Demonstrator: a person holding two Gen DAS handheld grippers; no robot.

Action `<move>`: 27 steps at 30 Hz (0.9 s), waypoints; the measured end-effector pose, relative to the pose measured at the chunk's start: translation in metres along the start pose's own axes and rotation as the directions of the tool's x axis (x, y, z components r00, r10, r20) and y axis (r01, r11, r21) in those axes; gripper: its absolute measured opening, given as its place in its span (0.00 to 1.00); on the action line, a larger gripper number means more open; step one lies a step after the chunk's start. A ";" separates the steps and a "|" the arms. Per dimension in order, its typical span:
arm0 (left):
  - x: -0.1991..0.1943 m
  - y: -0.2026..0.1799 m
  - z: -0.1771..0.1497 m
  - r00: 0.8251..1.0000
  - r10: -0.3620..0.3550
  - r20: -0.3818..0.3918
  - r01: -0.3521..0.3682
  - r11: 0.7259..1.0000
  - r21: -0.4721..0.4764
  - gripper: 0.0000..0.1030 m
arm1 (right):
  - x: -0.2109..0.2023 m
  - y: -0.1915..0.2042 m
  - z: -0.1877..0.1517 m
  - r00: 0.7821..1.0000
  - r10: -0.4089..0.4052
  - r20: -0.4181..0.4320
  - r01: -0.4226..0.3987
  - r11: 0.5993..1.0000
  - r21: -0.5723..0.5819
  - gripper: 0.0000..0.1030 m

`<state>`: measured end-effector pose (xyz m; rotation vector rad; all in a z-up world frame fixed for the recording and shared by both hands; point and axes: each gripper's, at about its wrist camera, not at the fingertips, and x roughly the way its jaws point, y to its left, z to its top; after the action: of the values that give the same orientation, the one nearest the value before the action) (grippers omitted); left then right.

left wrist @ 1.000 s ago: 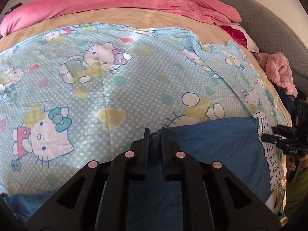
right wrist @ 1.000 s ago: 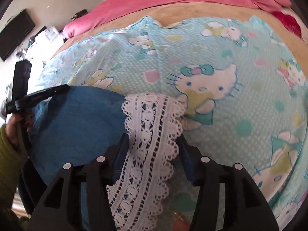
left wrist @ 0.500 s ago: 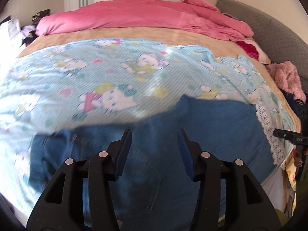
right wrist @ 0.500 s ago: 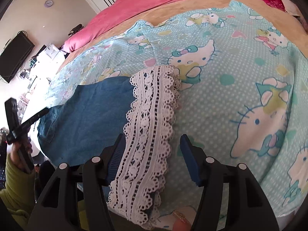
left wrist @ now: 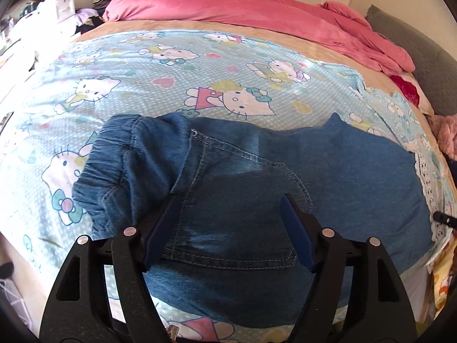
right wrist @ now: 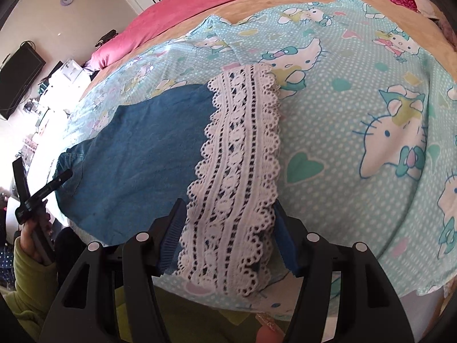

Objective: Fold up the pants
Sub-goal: 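Open the left tool and hold it above the folded pants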

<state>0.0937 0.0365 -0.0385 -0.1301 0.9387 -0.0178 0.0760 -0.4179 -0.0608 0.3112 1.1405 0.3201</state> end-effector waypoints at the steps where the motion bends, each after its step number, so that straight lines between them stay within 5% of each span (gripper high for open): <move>1: -0.004 0.000 0.000 1.000 -0.004 0.008 0.004 1.000 0.001 0.65 | -0.001 0.002 -0.003 1.000 0.008 -0.005 -0.009 1.000 -0.003 0.57; 9: 0.002 0.006 -0.001 0.999 0.028 -0.029 -0.028 1.000 0.001 0.69 | 0.000 0.014 -0.013 1.000 0.022 -0.014 -0.022 0.999 -0.023 0.57; 19: 0.004 0.011 -0.002 0.999 0.031 -0.031 -0.032 0.999 -0.018 0.69 | 0.002 0.026 -0.012 1.000 0.003 -0.021 -0.005 0.995 -0.097 0.40; 27: -0.006 0.019 -0.003 1.000 0.029 0.008 -0.028 0.999 -0.030 0.69 | -0.002 0.008 -0.021 1.000 -0.021 -0.014 0.020 0.999 -0.030 0.49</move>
<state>0.0865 0.0552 -0.0377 -0.1448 0.9328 0.0233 0.0556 -0.4095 -0.0638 0.2710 1.1512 0.3213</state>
